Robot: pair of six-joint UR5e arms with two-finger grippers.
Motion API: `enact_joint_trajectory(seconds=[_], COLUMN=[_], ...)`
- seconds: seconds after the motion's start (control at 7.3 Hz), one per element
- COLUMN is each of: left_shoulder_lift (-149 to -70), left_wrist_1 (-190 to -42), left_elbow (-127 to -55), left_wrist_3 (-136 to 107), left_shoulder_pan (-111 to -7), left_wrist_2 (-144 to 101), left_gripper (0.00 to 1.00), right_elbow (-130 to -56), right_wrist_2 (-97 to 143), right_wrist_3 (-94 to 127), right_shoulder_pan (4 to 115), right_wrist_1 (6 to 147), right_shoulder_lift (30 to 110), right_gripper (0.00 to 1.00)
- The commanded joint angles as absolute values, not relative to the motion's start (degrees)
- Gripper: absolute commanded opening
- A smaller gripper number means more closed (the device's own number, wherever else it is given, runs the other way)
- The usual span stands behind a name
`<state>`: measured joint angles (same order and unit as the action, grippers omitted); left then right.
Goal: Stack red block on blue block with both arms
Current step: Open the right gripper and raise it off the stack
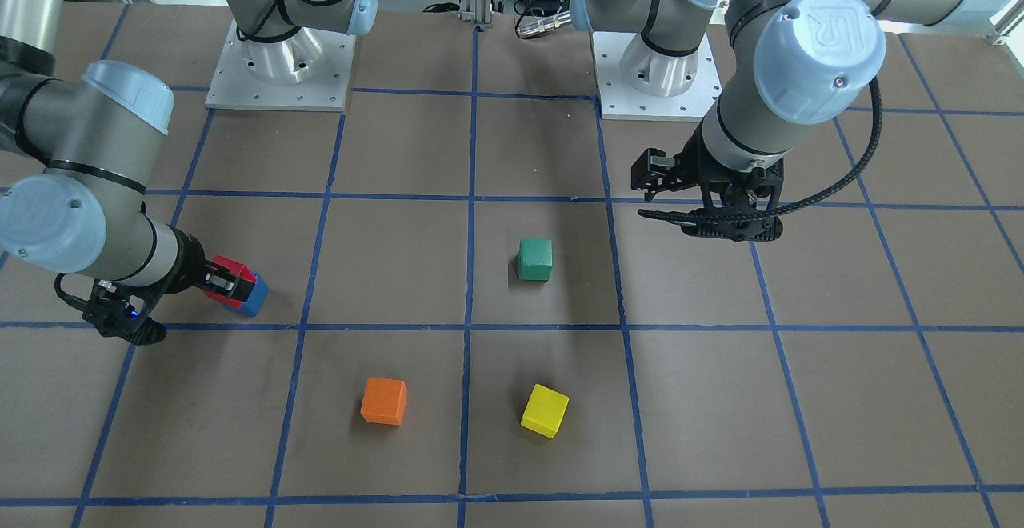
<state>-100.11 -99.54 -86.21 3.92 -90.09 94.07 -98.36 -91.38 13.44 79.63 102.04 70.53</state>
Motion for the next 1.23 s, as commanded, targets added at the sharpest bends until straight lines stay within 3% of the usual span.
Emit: enact_joint_trajectory(seconds=[0.0, 0.69, 1.1], left_shoulder_lift=[-100.0, -96.9, -93.8], left_wrist_1=[-98.1, -91.1, -95.0], left_elbow=[-86.1, -86.0, -86.5], left_wrist_3=[4.0, -4.6, -7.5], left_shoulder_pan=[-90.1, -93.2, -97.4], left_wrist_2=[94.1, 93.8, 90.1], left_gripper=[1.0, 1.0, 1.0], right_elbow=[-95.2, -76.8, -77.5], right_wrist_2=[-92.8, -92.9, -92.3], right_wrist_3=[12.6, 6.9, 8.7], right_shoulder_pan=[80.1, 87.7, 94.1], right_wrist_1=[101.2, 81.1, 80.7], right_shoulder_lift=[72.5, 75.3, 77.6], right_gripper=[1.0, 1.0, 1.0])
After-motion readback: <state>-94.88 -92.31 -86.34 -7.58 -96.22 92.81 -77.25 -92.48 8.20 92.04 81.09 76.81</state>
